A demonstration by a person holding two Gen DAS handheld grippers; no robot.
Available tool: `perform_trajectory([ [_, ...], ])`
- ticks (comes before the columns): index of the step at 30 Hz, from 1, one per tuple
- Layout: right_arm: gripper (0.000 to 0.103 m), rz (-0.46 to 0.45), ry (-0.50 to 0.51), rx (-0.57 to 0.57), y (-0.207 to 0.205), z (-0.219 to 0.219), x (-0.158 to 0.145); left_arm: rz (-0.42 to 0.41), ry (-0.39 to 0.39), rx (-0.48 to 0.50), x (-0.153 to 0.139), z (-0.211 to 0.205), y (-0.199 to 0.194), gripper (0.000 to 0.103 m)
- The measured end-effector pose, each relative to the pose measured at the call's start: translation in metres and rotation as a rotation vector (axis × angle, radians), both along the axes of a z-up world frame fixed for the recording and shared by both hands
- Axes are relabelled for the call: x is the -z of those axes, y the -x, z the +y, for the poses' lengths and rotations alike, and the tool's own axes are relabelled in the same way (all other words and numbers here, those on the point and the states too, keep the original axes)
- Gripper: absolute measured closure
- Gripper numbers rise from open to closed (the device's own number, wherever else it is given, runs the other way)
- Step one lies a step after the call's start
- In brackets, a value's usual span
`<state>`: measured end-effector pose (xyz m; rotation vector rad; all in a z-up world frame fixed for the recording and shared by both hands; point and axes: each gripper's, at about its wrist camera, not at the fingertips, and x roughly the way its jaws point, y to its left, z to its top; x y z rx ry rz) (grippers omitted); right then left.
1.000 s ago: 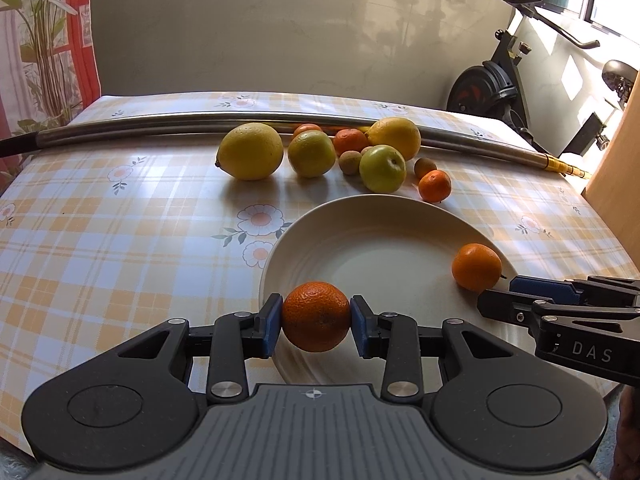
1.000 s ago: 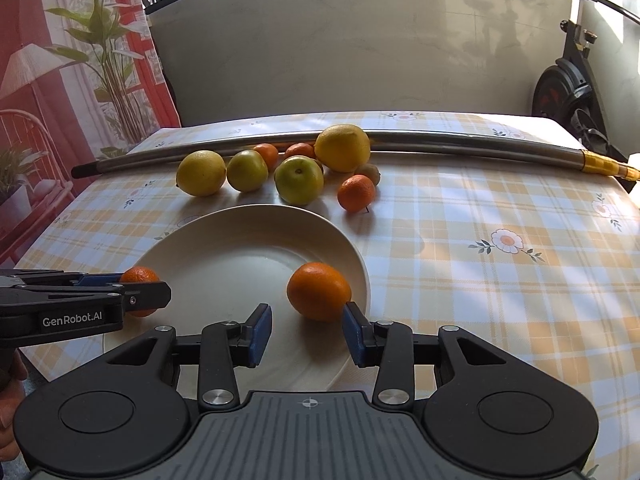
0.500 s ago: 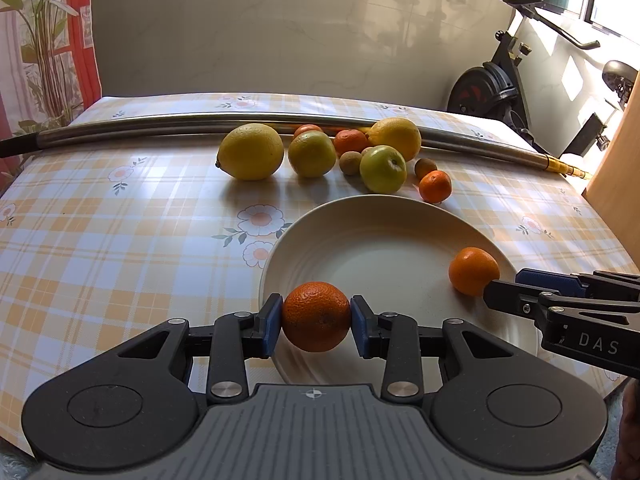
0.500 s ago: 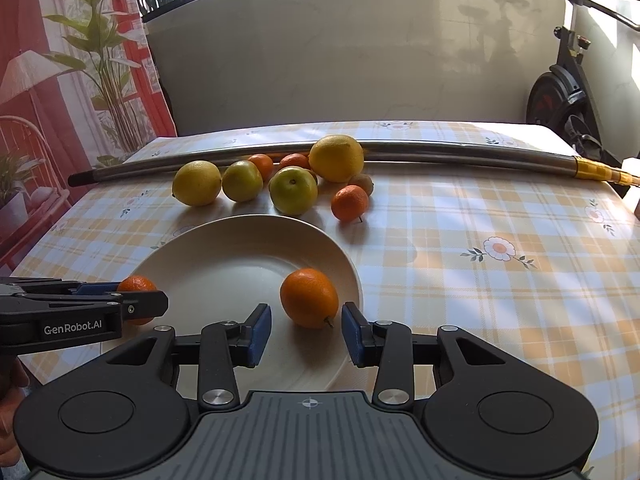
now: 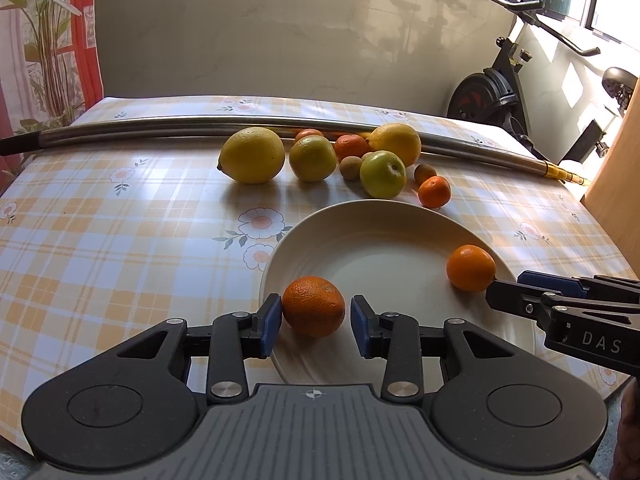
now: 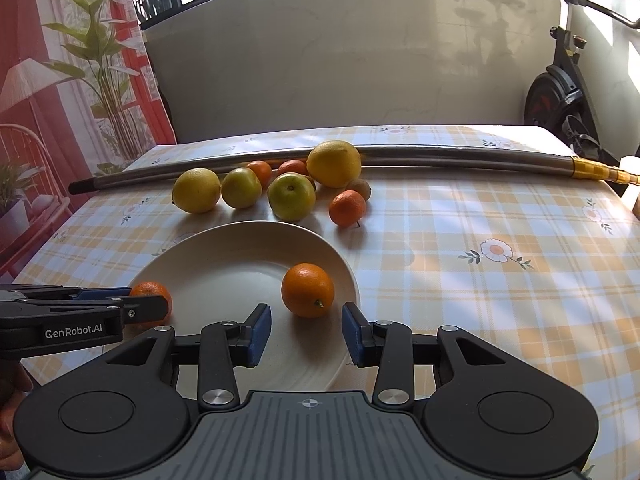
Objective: Organize fruits
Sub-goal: 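Open the left gripper to drop its tangerine onto the plate, then move both tools back toward the fruit pile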
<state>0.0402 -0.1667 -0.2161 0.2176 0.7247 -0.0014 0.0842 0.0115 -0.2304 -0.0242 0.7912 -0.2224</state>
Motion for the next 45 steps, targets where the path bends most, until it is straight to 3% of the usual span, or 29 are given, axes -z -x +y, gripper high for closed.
perform_trajectory([
  [4, 0.066, -0.008, -0.005, 0.009, 0.001, -0.002, -0.001, -0.022, 0.017, -0.005, -0.004, 0.002, 0.002, 0.055],
  [17, 0.066, -0.022, -0.021, 0.01, 0.003, -0.004, -0.002, -0.074, 0.012, 0.003, -0.016, 0.001, 0.007, 0.055],
  [26, 0.066, -0.055, -0.018, 0.026, 0.0, -0.01, -0.012, -0.12, 0.02, -0.047, -0.05, 0.027, -0.011, 0.055],
  [33, 0.066, -0.094, -0.005, 0.056, -0.011, -0.027, -0.026, -0.142, 0.071, -0.106, -0.081, 0.061, -0.03, 0.055],
  [45, 0.066, -0.155, 0.031, 0.087, -0.034, -0.052, -0.048, -0.142, 0.073, -0.148, -0.102, 0.077, -0.059, 0.055],
])
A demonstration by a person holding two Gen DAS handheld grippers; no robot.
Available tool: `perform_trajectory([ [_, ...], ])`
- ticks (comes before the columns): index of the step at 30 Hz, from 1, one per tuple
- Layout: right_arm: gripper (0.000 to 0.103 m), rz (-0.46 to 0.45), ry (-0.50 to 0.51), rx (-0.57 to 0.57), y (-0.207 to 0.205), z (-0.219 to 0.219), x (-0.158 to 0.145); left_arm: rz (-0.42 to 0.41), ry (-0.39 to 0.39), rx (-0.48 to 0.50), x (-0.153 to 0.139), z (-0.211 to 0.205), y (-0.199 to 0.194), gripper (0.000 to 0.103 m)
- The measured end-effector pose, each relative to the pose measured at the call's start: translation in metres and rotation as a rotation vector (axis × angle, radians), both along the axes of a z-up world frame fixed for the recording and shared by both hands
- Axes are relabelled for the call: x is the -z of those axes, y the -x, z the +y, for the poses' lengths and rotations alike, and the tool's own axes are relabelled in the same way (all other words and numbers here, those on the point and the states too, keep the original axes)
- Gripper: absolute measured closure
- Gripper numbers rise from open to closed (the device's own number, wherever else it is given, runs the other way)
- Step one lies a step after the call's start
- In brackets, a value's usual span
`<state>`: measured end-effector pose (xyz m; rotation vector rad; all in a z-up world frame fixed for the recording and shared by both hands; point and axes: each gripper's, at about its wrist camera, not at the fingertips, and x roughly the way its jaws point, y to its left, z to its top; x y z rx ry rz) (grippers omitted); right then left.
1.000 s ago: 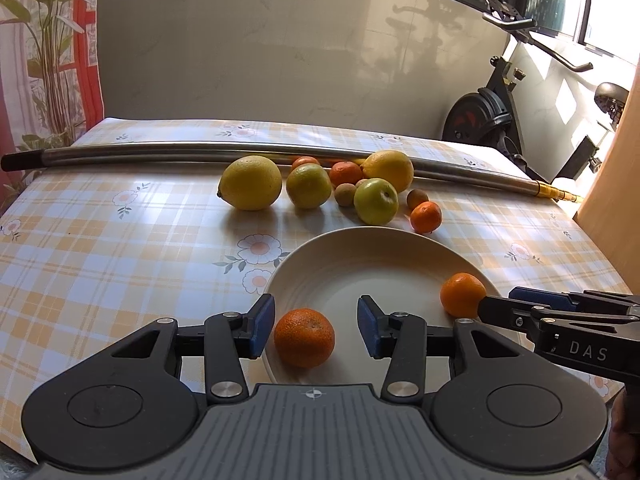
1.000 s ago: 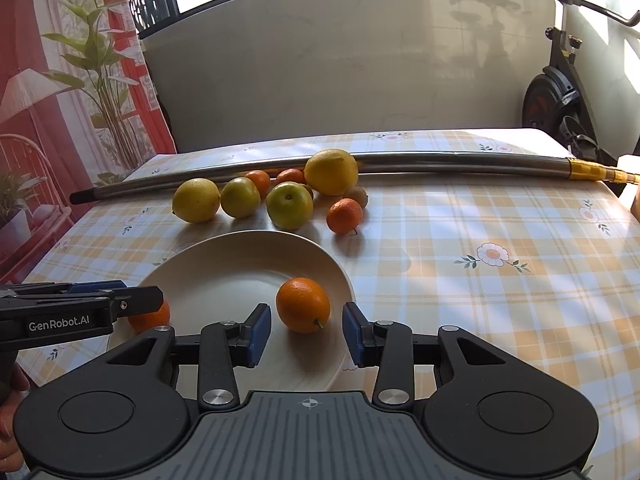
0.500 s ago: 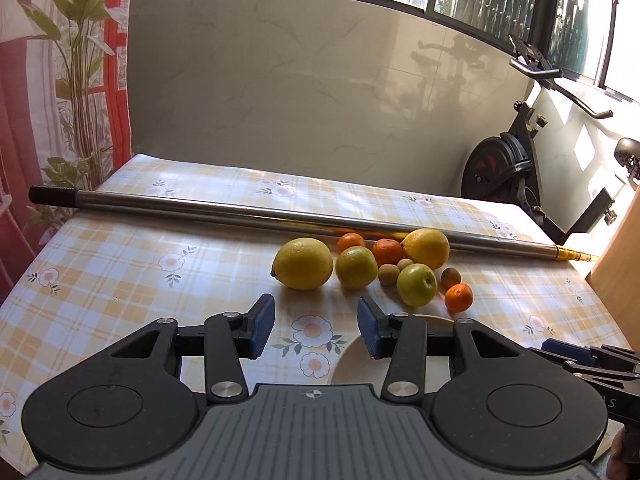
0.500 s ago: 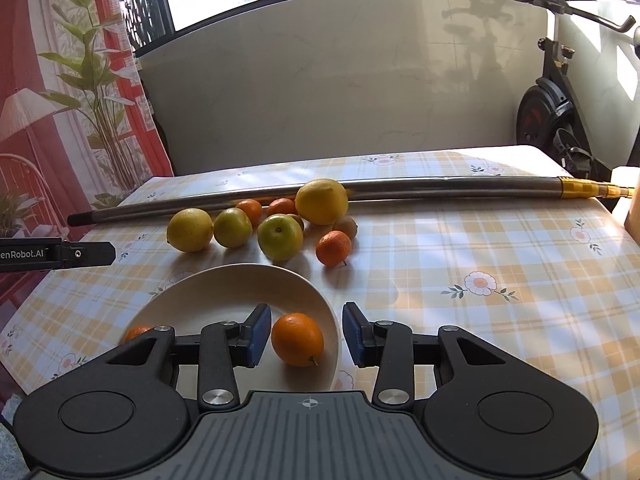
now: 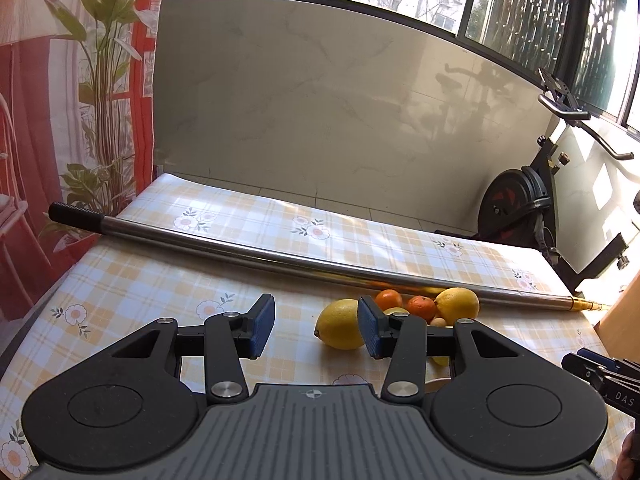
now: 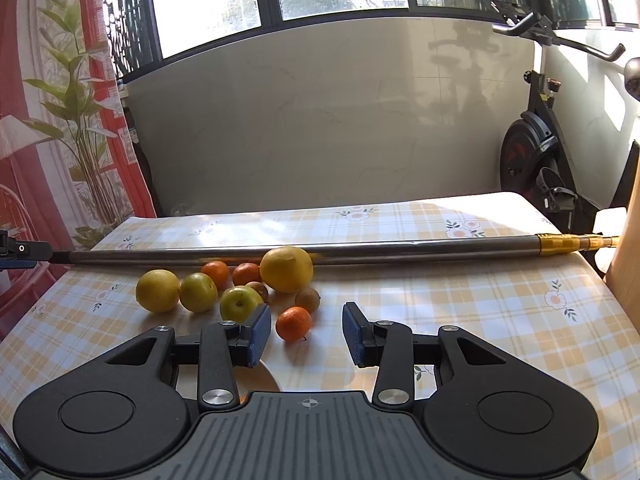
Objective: Organize fruits
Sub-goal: 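Move both tools back toward the fruit pile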
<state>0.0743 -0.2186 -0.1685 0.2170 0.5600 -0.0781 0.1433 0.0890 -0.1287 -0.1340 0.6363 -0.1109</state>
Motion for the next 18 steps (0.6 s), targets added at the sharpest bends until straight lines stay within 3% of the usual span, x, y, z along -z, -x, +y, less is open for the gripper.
perform_trajectory([
  [9, 0.066, 0.006, -0.012, -0.017, -0.02, -0.006, 0.004, 0.049, -0.02, -0.004, 0.002, -0.006, -0.026, 0.054],
  [14, 0.066, 0.006, -0.036, -0.021, -0.033, -0.009, 0.013, 0.08, -0.074, -0.025, 0.009, -0.015, -0.049, 0.046],
  [18, 0.066, 0.002, -0.008, -0.027, -0.042, -0.01, 0.019, 0.127, -0.052, -0.042, 0.021, -0.023, -0.07, 0.045],
])
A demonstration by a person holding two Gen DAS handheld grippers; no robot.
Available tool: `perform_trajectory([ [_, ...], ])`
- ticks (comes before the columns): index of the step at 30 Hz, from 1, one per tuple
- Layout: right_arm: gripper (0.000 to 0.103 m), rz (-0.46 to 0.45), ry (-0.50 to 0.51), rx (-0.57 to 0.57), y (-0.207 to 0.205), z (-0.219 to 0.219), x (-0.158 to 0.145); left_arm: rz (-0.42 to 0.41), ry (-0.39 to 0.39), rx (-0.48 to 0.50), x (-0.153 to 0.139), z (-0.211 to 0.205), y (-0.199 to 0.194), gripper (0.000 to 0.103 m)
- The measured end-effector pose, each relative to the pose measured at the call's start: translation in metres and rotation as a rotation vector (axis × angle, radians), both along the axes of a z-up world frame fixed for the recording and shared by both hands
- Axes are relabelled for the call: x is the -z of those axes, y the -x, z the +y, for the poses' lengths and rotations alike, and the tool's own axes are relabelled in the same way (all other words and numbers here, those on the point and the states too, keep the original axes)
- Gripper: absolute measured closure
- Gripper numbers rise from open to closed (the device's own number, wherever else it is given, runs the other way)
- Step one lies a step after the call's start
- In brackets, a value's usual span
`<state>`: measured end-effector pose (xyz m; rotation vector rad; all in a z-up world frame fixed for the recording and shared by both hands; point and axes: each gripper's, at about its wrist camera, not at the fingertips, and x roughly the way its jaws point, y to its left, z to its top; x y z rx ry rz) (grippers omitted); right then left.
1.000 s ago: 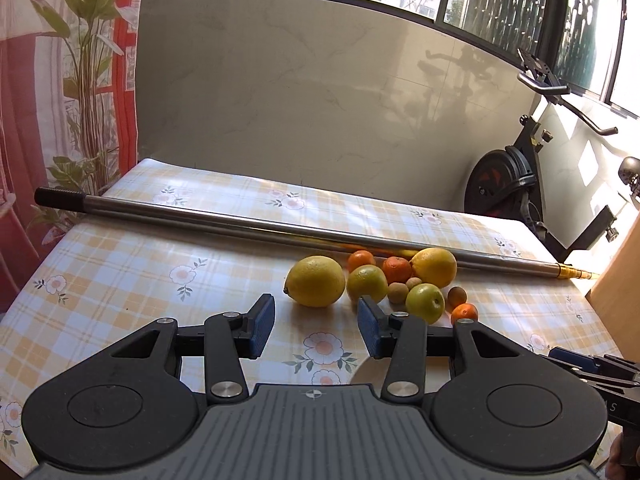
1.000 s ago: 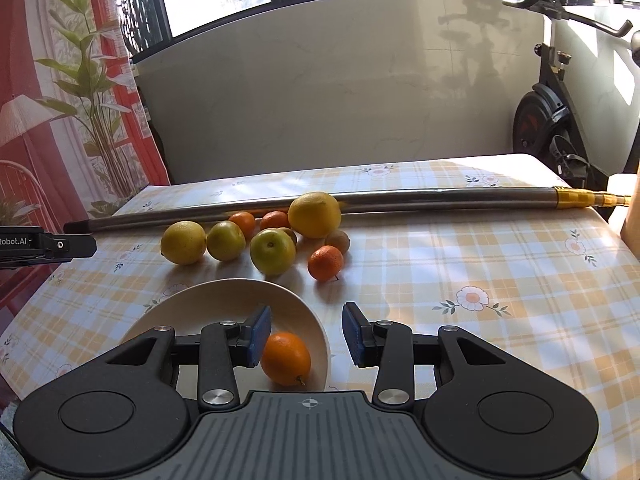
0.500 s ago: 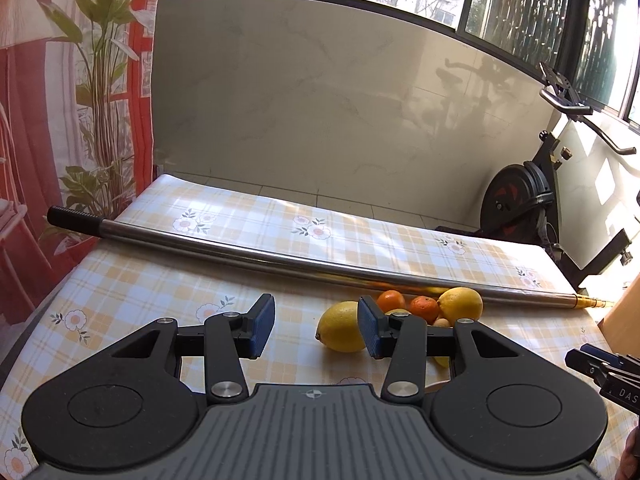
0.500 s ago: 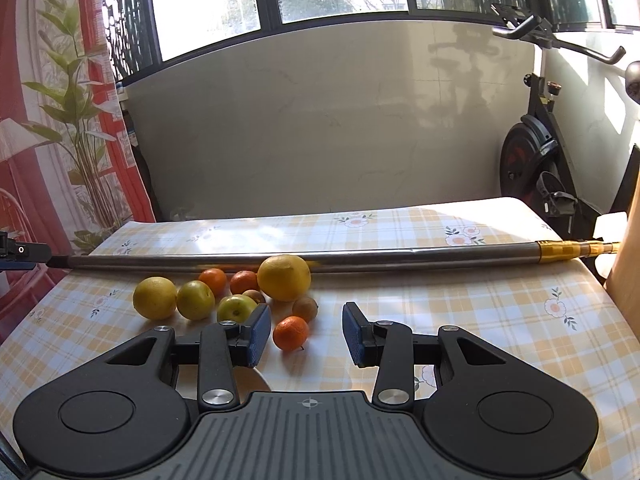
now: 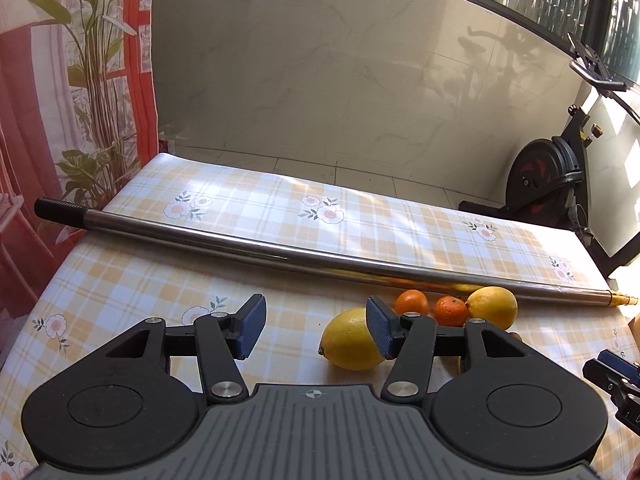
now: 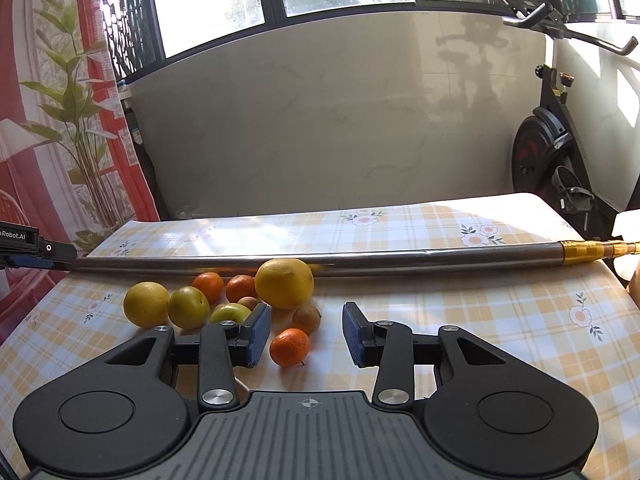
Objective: Organize fruits
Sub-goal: 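Move both tools back toward the fruit pile, then grasp the large yellow lemon with the left gripper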
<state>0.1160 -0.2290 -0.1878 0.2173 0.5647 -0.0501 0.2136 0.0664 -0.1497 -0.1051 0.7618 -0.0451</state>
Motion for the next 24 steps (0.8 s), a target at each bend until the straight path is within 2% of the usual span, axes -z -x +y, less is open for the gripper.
perform_trajectory([
  [4, 0.066, 0.006, -0.008, -0.002, -0.007, -0.005, 0.006, 0.03, 0.057, -0.04, 0.016, -0.007, -0.016, 0.038],
  [9, 0.066, 0.019, -0.013, 0.008, -0.009, -0.016, 0.013, 0.092, 0.127, -0.068, 0.038, -0.011, -0.036, 0.037],
  [12, 0.066, 0.025, -0.024, 0.018, -0.009, -0.021, 0.018, 0.117, 0.201, -0.104, 0.048, -0.005, -0.044, 0.036],
  [16, 0.066, 0.037, -0.024, 0.021, -0.011, -0.022, 0.024, 0.136, 0.216, -0.107, 0.056, -0.007, -0.051, 0.036],
  [21, 0.066, 0.045, -0.027, 0.016, -0.014, -0.021, 0.028, 0.168, 0.277, -0.099, 0.066, -0.005, -0.055, 0.035],
  [24, 0.066, 0.049, -0.028, 0.015, -0.015, -0.021, 0.029, 0.189, 0.281, -0.096, 0.074, -0.006, -0.055, 0.035],
])
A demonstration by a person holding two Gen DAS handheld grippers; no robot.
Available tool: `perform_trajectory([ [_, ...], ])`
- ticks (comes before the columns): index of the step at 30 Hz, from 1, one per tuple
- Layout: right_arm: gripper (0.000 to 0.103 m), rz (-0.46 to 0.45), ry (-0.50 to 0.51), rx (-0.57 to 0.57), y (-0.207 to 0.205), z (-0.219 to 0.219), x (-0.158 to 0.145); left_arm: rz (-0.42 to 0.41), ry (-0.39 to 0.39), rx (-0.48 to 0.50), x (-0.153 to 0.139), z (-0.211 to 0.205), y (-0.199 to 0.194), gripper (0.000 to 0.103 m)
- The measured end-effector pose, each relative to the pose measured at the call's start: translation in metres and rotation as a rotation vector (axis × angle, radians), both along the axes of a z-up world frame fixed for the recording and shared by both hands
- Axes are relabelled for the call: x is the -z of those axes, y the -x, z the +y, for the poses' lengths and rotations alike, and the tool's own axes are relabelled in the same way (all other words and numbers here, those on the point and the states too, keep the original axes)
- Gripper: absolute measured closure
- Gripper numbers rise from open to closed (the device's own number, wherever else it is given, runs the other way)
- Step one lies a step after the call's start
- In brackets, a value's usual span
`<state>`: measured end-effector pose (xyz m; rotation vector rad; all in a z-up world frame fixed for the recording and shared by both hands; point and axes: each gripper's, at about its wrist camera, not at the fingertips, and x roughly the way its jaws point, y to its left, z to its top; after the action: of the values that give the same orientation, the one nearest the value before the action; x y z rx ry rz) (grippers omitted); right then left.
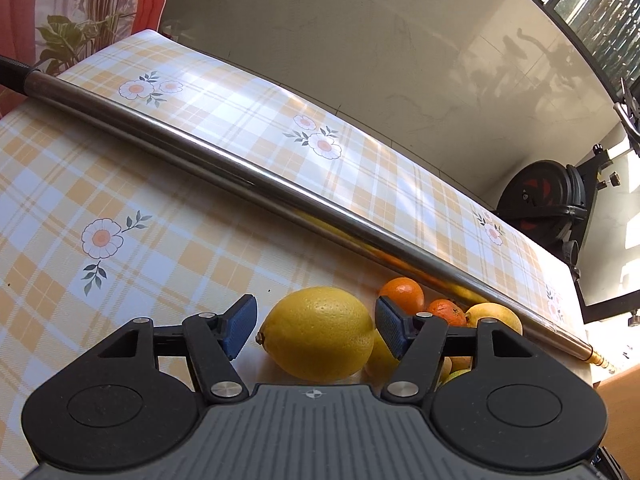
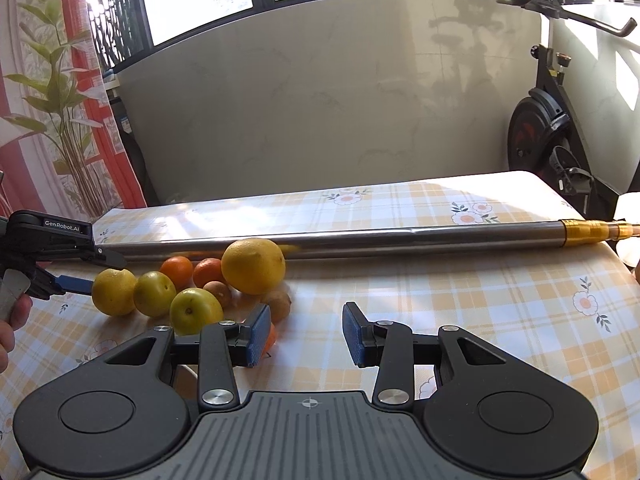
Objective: Organize fruits
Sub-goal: 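Grasp the large yellow lemon with the left gripper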
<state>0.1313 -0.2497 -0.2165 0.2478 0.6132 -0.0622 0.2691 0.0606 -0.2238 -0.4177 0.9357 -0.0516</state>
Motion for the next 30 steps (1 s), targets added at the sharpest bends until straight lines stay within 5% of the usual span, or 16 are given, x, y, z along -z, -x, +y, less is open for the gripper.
perform_trajectory([
  [13, 0.066, 0.009, 0.014, -0.009, 0.001, 0.0, -0.001, 0.015, 0.094, -0.021, 0.02, 0.009, -0.003, 0.035],
  [30, 0.066, -0.008, 0.046, -0.117, -0.015, 0.012, 0.006, -0.15, -0.093, 0.141, -0.039, -0.003, 0.076, 0.036],
])
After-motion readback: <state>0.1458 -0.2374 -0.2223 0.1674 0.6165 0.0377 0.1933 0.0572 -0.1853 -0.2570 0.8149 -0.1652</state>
